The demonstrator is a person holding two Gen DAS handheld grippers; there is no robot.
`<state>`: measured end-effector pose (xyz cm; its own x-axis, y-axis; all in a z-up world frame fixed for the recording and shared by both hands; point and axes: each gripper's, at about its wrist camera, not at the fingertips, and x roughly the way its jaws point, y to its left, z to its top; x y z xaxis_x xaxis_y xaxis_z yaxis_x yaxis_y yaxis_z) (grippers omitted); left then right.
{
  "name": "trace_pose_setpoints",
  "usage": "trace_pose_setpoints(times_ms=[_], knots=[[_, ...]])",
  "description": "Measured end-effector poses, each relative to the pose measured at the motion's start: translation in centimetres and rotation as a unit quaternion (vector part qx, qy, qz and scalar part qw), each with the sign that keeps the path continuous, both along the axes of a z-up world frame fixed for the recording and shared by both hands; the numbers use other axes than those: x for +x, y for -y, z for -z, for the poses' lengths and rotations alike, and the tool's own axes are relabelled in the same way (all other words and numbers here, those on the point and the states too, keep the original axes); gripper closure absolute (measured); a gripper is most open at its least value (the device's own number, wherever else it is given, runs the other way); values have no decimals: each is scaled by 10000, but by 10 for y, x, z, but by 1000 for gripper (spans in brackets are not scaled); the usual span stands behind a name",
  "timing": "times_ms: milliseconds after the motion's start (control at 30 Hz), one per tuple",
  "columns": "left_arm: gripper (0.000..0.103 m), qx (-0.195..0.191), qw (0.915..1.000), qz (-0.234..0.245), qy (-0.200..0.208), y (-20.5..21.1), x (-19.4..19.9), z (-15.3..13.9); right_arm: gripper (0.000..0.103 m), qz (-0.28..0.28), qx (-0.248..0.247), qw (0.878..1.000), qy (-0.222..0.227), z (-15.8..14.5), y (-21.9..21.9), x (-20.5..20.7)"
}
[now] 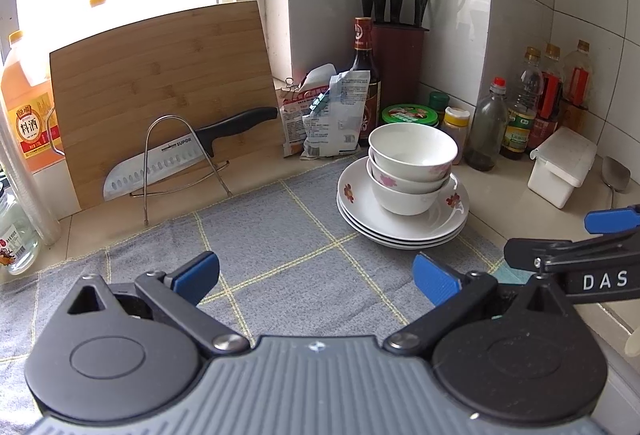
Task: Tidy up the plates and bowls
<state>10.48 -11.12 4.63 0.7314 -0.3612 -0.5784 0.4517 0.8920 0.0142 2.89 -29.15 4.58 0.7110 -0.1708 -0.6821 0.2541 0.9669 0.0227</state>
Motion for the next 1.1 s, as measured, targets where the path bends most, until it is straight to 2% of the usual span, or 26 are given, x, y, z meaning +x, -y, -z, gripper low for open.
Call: trace_pose_setpoints(times_ms=[1100], knots=[[1, -6, 10000, -25, -2, -1, 2, -2, 0, 3, -71, 10000, 29, -3, -1, -2]])
